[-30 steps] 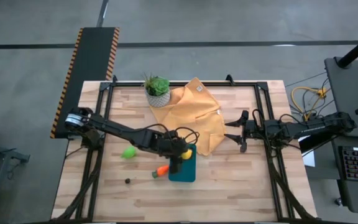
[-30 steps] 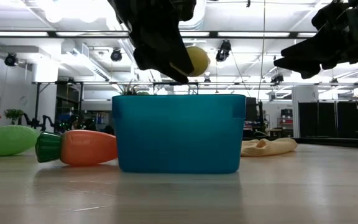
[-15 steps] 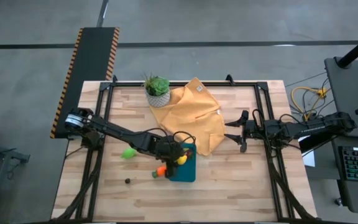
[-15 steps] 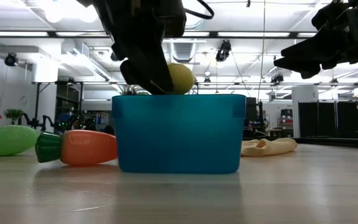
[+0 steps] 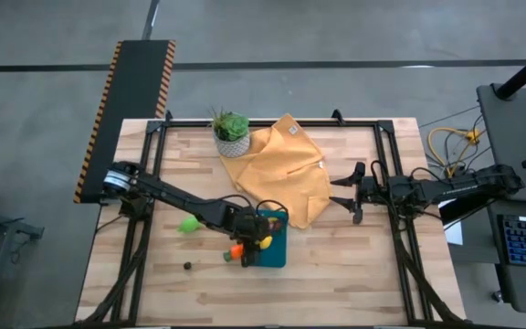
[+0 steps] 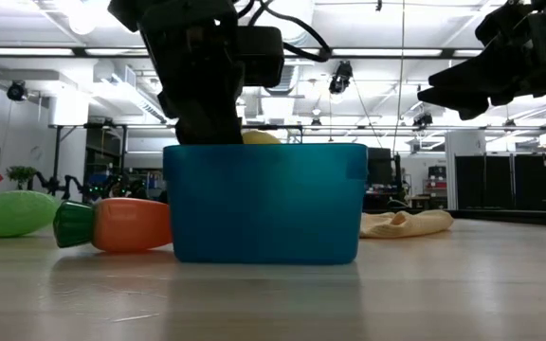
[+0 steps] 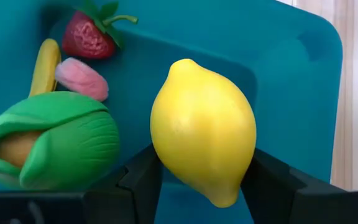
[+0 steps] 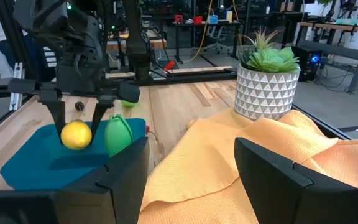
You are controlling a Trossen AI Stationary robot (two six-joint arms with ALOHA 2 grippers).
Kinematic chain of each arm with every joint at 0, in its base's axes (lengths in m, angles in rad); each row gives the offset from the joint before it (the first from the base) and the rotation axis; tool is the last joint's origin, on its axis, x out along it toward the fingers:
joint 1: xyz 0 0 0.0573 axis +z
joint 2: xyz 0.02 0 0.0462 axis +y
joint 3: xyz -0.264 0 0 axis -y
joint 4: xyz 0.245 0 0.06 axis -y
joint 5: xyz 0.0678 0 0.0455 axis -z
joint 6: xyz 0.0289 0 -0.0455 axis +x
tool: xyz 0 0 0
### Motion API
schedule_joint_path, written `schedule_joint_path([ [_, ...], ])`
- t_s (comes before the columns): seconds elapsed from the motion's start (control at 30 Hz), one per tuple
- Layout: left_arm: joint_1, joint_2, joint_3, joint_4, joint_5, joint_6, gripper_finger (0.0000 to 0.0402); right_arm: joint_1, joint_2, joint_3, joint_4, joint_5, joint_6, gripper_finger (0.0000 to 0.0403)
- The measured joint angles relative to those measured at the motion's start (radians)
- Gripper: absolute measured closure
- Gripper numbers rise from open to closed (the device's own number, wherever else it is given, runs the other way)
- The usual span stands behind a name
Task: Pick and placing Produce into tupperware
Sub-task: Put the lemon into the bin, then put the red cherry into the bin
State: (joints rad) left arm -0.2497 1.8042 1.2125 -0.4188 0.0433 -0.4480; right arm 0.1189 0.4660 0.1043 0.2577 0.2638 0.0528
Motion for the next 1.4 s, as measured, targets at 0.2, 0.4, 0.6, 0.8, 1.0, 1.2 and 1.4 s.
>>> schedule_joint_path([
  [0.2,0.000,0.000,0.000,0.000,0.005,0.003,0.0226,0.000,0.000,0.000,0.000,0.000,0.000,0.0175],
  [0.4,0.001,0.000,0.000,0.000,0.014,0.009,0.0226,0.000,0.000,0.000,0.000,0.000,0.000,0.0175],
  [0.6,0.001,0.000,0.000,0.000,0.030,0.009,0.0226,0.000,0.000,0.000,-0.001,0.000,0.000,0.0175],
  [0.8,0.001,0.000,0.000,0.000,0.031,0.010,0.0226,0.000,0.000,0.000,-0.001,0.000,0.000,0.0175],
  [1.0,0.001,0.000,0.000,0.000,0.031,0.010,0.0224,0.000,0.000,0.000,-0.010,0.000,0.000,0.0175],
  [1.2,0.001,0.000,0.000,0.000,0.032,0.010,0.0197,0.000,0.000,0.000,-0.016,0.000,0.000,0.0175],
  [1.4,0.001,-0.001,0.000,0.002,0.033,0.010,0.0168,0.000,0.000,0.000,-0.015,0.000,0.000,0.0175],
])
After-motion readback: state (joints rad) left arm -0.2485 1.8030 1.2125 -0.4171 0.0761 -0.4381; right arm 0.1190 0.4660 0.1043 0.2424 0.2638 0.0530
